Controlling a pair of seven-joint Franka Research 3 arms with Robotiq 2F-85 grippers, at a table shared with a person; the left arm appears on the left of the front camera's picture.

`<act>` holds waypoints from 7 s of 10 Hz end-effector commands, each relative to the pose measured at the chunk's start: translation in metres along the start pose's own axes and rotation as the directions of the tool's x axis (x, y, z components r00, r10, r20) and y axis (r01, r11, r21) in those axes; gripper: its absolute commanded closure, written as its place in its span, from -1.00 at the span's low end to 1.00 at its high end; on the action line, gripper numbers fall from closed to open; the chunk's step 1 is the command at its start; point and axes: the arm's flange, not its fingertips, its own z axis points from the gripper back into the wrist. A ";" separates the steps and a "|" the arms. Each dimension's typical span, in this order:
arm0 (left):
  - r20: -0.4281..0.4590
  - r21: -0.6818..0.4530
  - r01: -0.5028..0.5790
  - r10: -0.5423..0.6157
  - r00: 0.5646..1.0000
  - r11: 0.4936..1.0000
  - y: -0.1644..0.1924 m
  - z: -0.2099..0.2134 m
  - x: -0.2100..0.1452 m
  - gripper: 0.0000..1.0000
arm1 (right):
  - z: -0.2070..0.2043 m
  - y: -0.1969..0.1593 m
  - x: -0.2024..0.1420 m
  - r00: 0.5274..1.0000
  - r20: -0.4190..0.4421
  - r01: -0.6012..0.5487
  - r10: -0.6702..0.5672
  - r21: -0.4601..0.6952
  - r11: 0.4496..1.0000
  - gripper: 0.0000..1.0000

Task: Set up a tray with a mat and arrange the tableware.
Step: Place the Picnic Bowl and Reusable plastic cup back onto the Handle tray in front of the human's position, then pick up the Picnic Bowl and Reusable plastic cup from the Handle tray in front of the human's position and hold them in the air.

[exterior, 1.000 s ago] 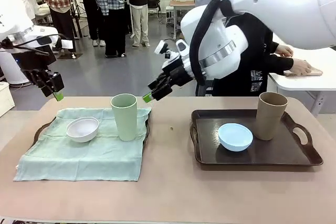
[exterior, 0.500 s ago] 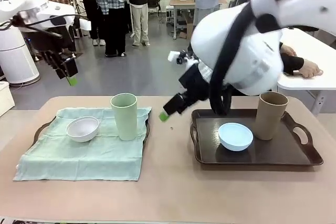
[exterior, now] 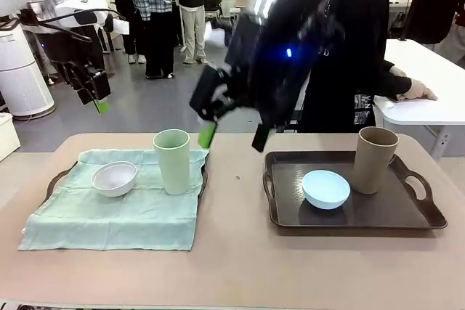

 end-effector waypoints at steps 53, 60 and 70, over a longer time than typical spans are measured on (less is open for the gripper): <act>-0.015 -0.903 -0.282 0.630 0.776 0.325 0.032 -0.066 -0.129 -1.00 | 0.060 -0.334 -0.200 0.813 0.274 0.139 -0.513 0.766 0.628 -1.00; -0.002 -0.827 -0.316 0.558 0.830 0.466 -0.012 -0.046 -0.081 -1.00 | 0.096 -0.364 -0.166 0.870 0.426 -0.107 -0.246 0.651 0.751 -1.00; 0.223 -0.528 -0.100 0.251 0.942 0.843 -0.177 0.026 0.045 -1.00 | 0.146 -0.459 -0.096 0.866 0.495 -0.274 0.068 0.356 0.893 -1.00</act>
